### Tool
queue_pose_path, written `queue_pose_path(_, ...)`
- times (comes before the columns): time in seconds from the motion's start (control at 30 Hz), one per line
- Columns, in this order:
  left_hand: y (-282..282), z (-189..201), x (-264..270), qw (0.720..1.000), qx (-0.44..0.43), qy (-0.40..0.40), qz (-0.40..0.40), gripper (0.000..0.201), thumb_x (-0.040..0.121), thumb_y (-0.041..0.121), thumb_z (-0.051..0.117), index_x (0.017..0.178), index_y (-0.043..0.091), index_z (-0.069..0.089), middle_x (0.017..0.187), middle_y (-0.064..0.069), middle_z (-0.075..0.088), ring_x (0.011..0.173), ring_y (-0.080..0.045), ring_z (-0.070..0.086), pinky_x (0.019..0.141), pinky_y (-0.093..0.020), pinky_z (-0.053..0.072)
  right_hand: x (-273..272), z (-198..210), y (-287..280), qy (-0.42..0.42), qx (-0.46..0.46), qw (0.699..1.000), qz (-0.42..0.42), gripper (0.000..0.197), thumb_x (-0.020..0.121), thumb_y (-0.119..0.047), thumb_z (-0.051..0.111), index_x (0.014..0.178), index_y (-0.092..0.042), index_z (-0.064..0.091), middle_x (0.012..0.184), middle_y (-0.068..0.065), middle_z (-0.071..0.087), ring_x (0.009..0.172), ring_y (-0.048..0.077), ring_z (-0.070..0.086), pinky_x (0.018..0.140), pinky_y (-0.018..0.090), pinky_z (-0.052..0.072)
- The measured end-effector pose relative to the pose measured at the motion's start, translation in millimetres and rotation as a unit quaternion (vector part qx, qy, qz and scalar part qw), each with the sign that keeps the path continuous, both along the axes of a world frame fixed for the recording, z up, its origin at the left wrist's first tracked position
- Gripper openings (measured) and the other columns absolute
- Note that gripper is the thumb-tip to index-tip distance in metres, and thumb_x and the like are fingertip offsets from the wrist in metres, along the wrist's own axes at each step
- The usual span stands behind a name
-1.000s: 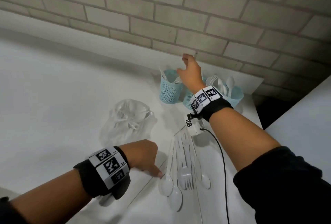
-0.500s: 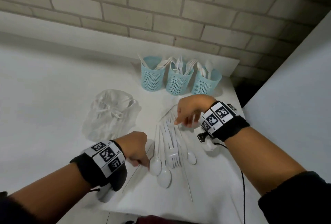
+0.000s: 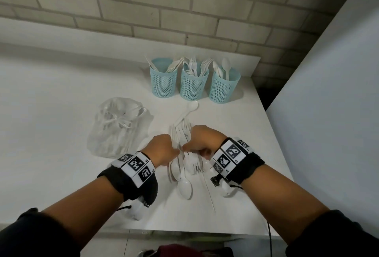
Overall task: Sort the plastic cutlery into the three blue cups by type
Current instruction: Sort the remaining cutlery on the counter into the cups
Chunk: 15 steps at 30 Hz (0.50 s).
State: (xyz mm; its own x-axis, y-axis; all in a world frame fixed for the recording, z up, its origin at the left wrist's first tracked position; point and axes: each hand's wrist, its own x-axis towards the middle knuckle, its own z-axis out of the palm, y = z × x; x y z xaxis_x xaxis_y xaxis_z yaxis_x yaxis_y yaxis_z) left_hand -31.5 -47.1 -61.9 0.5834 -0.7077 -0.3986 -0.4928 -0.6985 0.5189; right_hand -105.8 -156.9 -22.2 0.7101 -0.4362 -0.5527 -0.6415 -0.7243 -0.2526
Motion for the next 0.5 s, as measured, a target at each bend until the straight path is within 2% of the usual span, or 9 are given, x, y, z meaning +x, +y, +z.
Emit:
queue_pose_path(0.07, -3, 0, -5, 1.0, -0.018, 0.009, -0.006, 0.026, 0.083, 0.03, 0.064, 0.068, 0.012, 0.054, 0.062, 0.001, 0.052, 0.058, -0.013, 0.051, 0.051, -0.02, 0.038, 0, 0, 2, -0.029, -0.009, 1.0, -0.004, 0.03, 0.087, -0.026, 0.059, 0.063, -0.012, 0.046, 0.06, 0.002, 0.05, 0.049, 0.014, 0.048, 0.043, 0.021, 0.038)
queue_pose_path(0.1, -4, 1, -7, 1.0, -0.025, 0.005, -0.011, 0.024, 0.08, 0.031, 0.069, 0.076, 0.01, 0.06, 0.068, 0.0, 0.054, 0.066, -0.016, 0.055, 0.054, -0.021, 0.038, 0, 0, 3, -0.04, -0.014, 0.999, -0.007, 0.032, 0.088, -0.024, 0.057, 0.062, -0.013, 0.043, 0.06, 0.002, 0.047, 0.049, 0.013, 0.045, 0.043, 0.02, 0.036)
queue_pose_path(0.17, -7, 2, -12, 0.999, -0.034, -0.017, -0.016, 0.033, 0.076, 0.031, 0.073, 0.093, 0.004, 0.066, 0.08, -0.004, 0.056, 0.085, -0.022, 0.061, 0.064, -0.024, 0.041, 0, -1, 4, -0.048, -0.019, 0.999, -0.017, 0.033, 0.088, -0.02, 0.056, 0.061, -0.013, 0.04, 0.06, 0.002, 0.044, 0.05, 0.013, 0.043, 0.045, 0.021, 0.036)
queue_pose_path(0.2, -9, 3, -14, 0.999, -0.031, -0.028, -0.022, 0.034, 0.076, 0.029, 0.073, 0.095, 0.002, 0.066, 0.08, -0.004, 0.056, 0.09, -0.024, 0.062, 0.067, -0.025, 0.041, 1, -2, 5, -0.049, -0.022, 0.998, -0.023, 0.033, 0.088, -0.019, 0.056, 0.061, -0.012, 0.039, 0.06, 0.003, 0.044, 0.05, 0.013, 0.042, 0.046, 0.021, 0.036)
queue_pose_path(0.27, -13, 5, -14, 0.998, -0.015, -0.045, -0.036, 0.024, 0.076, 0.027, 0.072, 0.081, 0.005, 0.064, 0.069, -0.001, 0.05, 0.086, -0.025, 0.061, 0.063, -0.024, 0.041, 4, -4, 5, -0.046, -0.034, 0.998, -0.033, 0.032, 0.087, -0.017, 0.056, 0.06, -0.012, 0.038, 0.059, 0.003, 0.043, 0.05, 0.014, 0.041, 0.045, 0.021, 0.034)
queue_pose_path(0.33, -17, 8, -12, 0.998, -0.001, -0.053, -0.034, 0.029, 0.075, 0.026, 0.072, 0.061, 0.013, 0.05, 0.061, 0.002, 0.044, 0.077, -0.021, 0.055, 0.055, -0.021, 0.036, 6, -5, 6, -0.046, -0.046, 0.997, -0.041, 0.034, 0.086, -0.019, 0.059, 0.061, -0.012, 0.037, 0.06, 0.003, 0.043, 0.049, 0.016, 0.041, 0.044, 0.022, 0.033)
queue_pose_path(0.43, -20, 13, -9, 0.999, 0.008, -0.04, -0.021, 0.037, 0.075, 0.027, 0.073, 0.06, 0.015, 0.042, 0.06, 0.002, 0.044, 0.071, -0.017, 0.051, 0.046, -0.018, 0.031, 7, -7, 3, -0.064, -0.032, 0.995, -0.063, 0.033, 0.084, -0.02, 0.063, 0.061, -0.012, 0.04, 0.063, 0.004, 0.047, 0.061, 0.022, 0.052, 0.047, 0.022, 0.038)
queue_pose_path(0.5, -21, 14, -7, 1.0, 0.009, -0.007, -0.003, 0.036, 0.075, 0.027, 0.073, 0.06, 0.014, 0.043, 0.052, 0.002, 0.047, 0.056, -0.014, 0.05, 0.043, -0.017, 0.032, 7, -7, 0, -0.078, -0.012, 0.993, -0.084, 0.029, 0.082, -0.021, 0.065, 0.063, -0.011, 0.045, 0.065, 0.005, 0.051, 0.071, 0.023, 0.057, 0.053, 0.024, 0.045)
